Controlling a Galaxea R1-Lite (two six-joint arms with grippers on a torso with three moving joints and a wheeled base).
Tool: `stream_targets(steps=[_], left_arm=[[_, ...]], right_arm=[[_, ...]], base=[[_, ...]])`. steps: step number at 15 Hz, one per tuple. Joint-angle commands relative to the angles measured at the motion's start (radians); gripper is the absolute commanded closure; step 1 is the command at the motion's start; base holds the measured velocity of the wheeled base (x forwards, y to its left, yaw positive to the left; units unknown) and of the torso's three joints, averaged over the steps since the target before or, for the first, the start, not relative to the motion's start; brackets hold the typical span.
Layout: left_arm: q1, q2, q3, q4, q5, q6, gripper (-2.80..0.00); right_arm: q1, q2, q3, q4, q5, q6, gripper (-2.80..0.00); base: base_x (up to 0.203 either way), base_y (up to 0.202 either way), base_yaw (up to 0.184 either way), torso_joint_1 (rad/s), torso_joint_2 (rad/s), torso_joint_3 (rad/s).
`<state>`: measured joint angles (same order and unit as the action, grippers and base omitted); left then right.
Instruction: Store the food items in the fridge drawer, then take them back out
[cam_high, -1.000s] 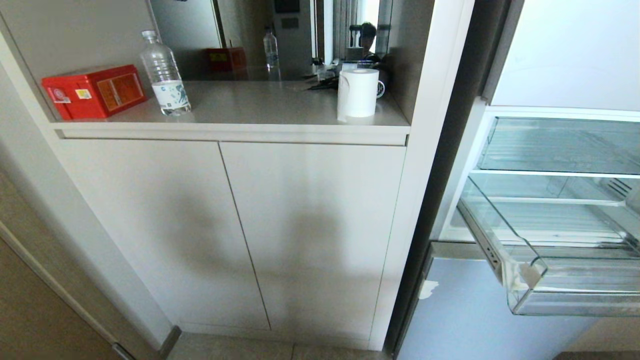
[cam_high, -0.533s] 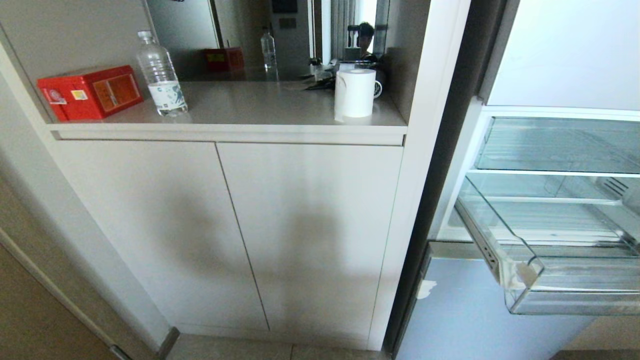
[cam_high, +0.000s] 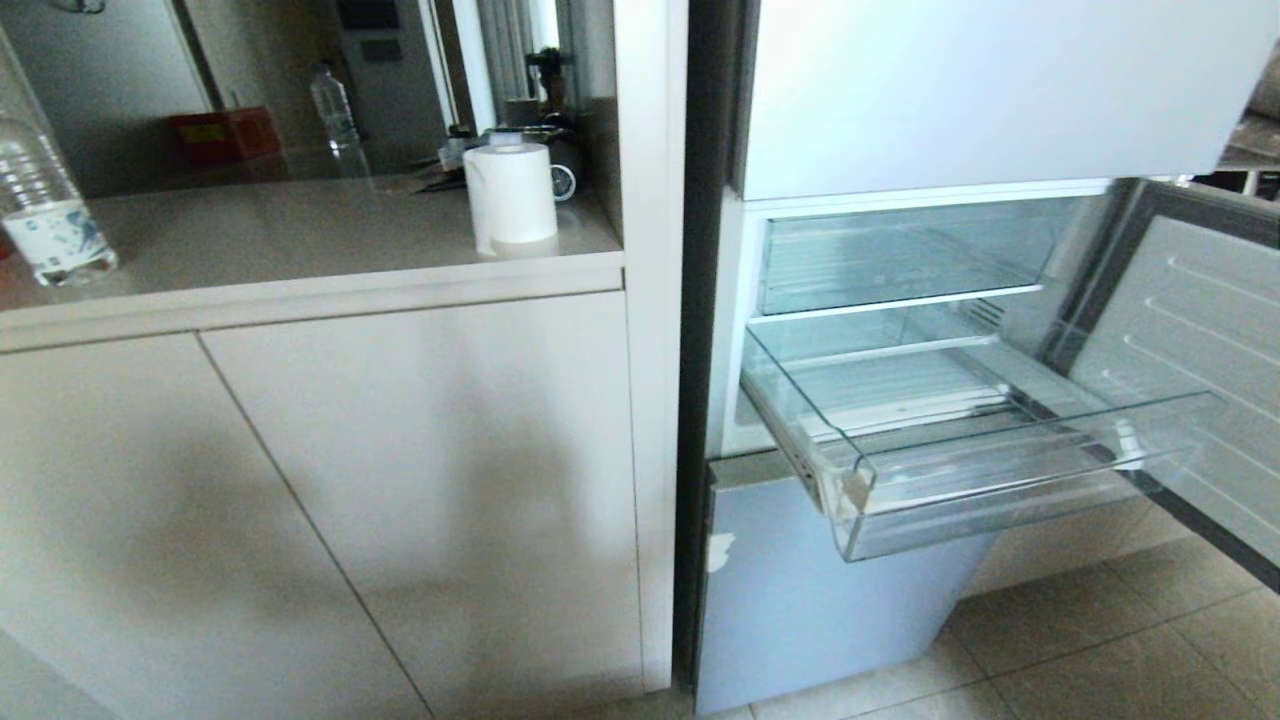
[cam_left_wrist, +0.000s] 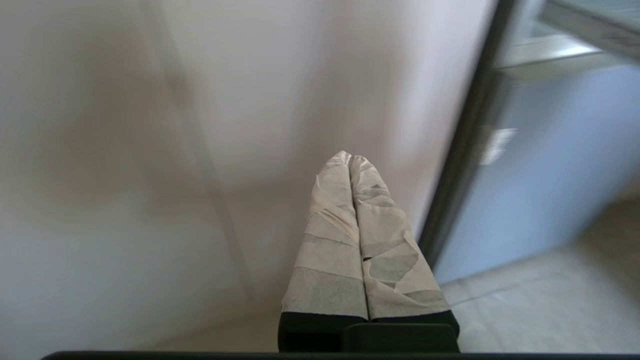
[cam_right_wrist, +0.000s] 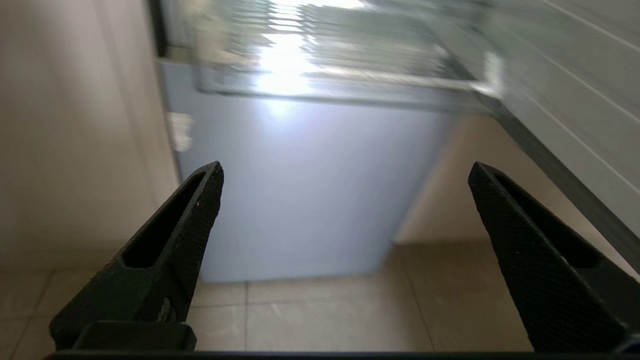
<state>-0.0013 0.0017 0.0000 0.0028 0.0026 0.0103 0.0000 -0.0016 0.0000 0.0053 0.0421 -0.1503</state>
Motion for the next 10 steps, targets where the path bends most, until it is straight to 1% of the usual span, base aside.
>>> stream_targets(steps=[1, 5, 6, 7, 8, 9, 10], left_arm=[[0.000, 0.001, 0.000, 0.000, 0.000, 0.000, 0.00], [0.000, 0.001, 0.000, 0.000, 0.000, 0.000, 0.00], [0.000, 0.001, 0.000, 0.000, 0.000, 0.000, 0.00], [0.000, 0.001, 0.000, 0.000, 0.000, -0.001, 0.00], [0.000, 0.001, 0.000, 0.000, 0.000, 0.000, 0.00], [0.000, 0.001, 0.000, 0.000, 0.000, 0.000, 0.00], [0.001, 0.001, 0.000, 0.000, 0.000, -0.001, 0.00]], right_arm=[[0.000, 0.002, 0.002, 0.001, 0.001, 0.012, -2.80], [0.000, 0.002, 0.000, 0.001, -0.009, 0.022, -2.80], [0.000, 0.002, 0.000, 0.000, -0.011, 0.050, -2.80], [0.000, 0.002, 0.000, -0.003, -0.012, 0.095, -2.80], [0.000, 0.002, 0.000, -0.004, -0.018, 0.120, -2.80], [0.000, 0.002, 0.000, -0.004, -0.025, 0.124, -2.80], [0.000, 0.002, 0.000, -0.005, -0.024, 0.124, -2.80]], base=[[0.001, 0.008, -0.178, 0.001, 0.00, 0.004], [0.001, 0.010, -0.175, 0.004, 0.00, 0.002], [-0.002, 0.009, -0.181, 0.001, 0.00, 0.007], [0.000, 0.007, -0.168, 0.002, 0.01, 0.005], [0.003, 0.008, -0.139, 0.006, 0.00, 0.002], [-0.001, 0.008, -0.101, 0.002, 0.00, 0.002], [0.000, 0.000, 0.000, 0.000, 0.00, 0.000]])
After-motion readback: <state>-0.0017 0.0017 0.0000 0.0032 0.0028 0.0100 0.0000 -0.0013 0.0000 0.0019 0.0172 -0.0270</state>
